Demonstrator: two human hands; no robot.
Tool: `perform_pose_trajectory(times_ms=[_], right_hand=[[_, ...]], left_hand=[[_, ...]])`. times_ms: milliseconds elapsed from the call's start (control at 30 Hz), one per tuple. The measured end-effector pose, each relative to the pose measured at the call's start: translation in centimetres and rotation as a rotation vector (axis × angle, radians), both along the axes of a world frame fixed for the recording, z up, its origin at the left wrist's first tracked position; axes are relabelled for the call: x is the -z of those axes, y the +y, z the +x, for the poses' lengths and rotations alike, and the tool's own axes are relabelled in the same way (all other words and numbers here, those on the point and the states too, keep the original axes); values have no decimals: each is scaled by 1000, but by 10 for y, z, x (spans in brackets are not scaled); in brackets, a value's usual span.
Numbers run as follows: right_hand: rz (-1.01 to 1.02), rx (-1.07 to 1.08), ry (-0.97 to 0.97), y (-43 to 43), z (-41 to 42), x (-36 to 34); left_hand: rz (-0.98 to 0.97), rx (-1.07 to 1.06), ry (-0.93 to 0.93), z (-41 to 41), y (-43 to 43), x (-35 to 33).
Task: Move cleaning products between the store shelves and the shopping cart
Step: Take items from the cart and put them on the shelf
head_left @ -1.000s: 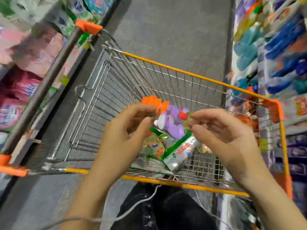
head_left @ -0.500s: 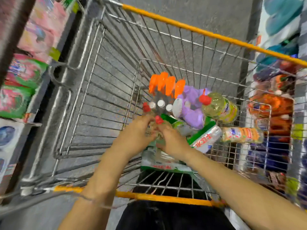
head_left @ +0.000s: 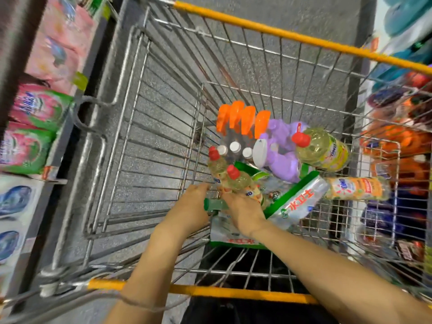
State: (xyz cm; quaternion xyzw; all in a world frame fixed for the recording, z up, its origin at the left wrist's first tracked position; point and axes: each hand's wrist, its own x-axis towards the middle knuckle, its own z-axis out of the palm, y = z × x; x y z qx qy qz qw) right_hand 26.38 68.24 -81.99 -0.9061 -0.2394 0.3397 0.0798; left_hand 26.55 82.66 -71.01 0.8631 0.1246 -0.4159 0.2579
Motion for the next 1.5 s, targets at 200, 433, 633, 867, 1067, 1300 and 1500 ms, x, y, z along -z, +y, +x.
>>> perform_pose_trajectory(times_ms=[200,433,633,867,1067,1300,1500], right_hand=[[36,-134,-20,9,-7,-34],[42,-271,-163,-5,-9,-24],[188,-29,-203,-53,7,-25],[683,563,-152,-91,18,-113],[976,751,0,-109,34,-201],[1176,828,12,-126,44,-265],[1286,856,-61,-145,40,-311]], left_hand=[[32,-61,-34,-2,6,-11],[35,-105,-136,-9,16,-10],[-7,-44,-103,-11,6,3],[-400,-340,-257,8,-16,-17],[-672,-513,-437,37,-36,-91],[-710,-450,-626,49,-64,-168],[-764,-461,-706,49,-93,-213]])
